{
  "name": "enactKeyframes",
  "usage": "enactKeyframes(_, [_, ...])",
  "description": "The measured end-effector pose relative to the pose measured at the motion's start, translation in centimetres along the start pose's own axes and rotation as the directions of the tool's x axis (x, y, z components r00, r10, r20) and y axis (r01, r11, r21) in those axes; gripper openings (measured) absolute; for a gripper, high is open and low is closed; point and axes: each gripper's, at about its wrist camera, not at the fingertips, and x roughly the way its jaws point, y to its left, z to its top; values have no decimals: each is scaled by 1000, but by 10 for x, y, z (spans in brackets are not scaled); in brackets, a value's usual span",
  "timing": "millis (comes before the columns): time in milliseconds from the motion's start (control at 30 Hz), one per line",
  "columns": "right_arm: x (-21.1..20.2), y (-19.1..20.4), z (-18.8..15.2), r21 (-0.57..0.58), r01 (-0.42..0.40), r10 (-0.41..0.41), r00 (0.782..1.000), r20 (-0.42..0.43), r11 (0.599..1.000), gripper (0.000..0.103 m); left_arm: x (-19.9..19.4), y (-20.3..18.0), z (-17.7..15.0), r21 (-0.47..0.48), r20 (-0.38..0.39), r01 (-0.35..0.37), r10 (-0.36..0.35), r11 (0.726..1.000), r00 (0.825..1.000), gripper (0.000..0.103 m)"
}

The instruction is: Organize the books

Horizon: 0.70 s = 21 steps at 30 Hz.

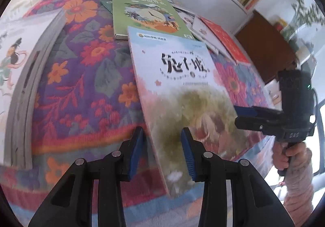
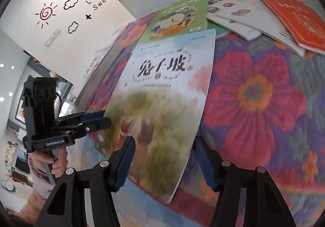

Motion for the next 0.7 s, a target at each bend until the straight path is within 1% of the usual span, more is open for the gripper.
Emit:
enactKeyframes(100, [6, -9, 14, 12, -53, 53, 998, 15, 999, 58, 3, 11, 8, -79, 13, 24, -23, 997, 1000, 28])
enactKeyframes(133, [9, -12, 18, 19, -67, 66, 998, 21, 998, 57, 5, 14, 11, -89, 15, 29, -28, 996, 999, 28])
enactKeyframes(200, [13, -16, 27, 30, -72, 71, 997, 15, 997, 50, 7, 17, 15, -101, 13, 37, -36, 994, 999, 28])
enactKeyframes(267, [16, -20, 36, 53, -86, 86, 996, -2, 995, 47, 8, 18, 17, -111, 6, 37, -37, 993, 999, 27])
enactKeyframes(333, [17, -28, 40, 93, -124, 126, 992, -14, 988, 45, 9, 18, 20, -103, 2, 29, -29, 994, 1000, 27])
enactKeyframes(367, [18, -32, 42, 112, -142, 145, 989, -19, 983, 41, 10, 18, 22, -98, 2, 25, -25, 995, 1000, 27])
enactKeyframes(400, [20, -38, 45, 130, -157, 162, 986, -28, 979, 33, 11, 16, 23, -96, 6, 20, -20, 995, 1000, 27])
enactKeyframes(433, [22, -43, 46, 143, -179, 186, 982, -38, 973, 30, 11, 17, 24, -94, 8, 18, -18, 995, 1000, 27])
enactKeyframes(467, [24, -48, 47, 156, -217, 227, 973, -46, 964, 30, 11, 17, 25, -90, 9, 17, -16, 996, 1000, 28])
enactKeyframes(533, [27, -56, 48, 185, -293, 308, 950, -55, 938, 29, 12, 19, 26, -94, 13, 28, -27, 995, 1000, 27])
enactKeyframes(600, [30, -57, 46, 184, -288, 303, 951, -57, 940, 16, 13, 20, 27, -94, 11, 30, -29, 995, 1000, 27])
enactKeyframes(700, [31, -52, 43, 190, -277, 290, 956, -45, 942, 14, 13, 19, 29, -80, 10, 18, -17, 997, 1000, 28])
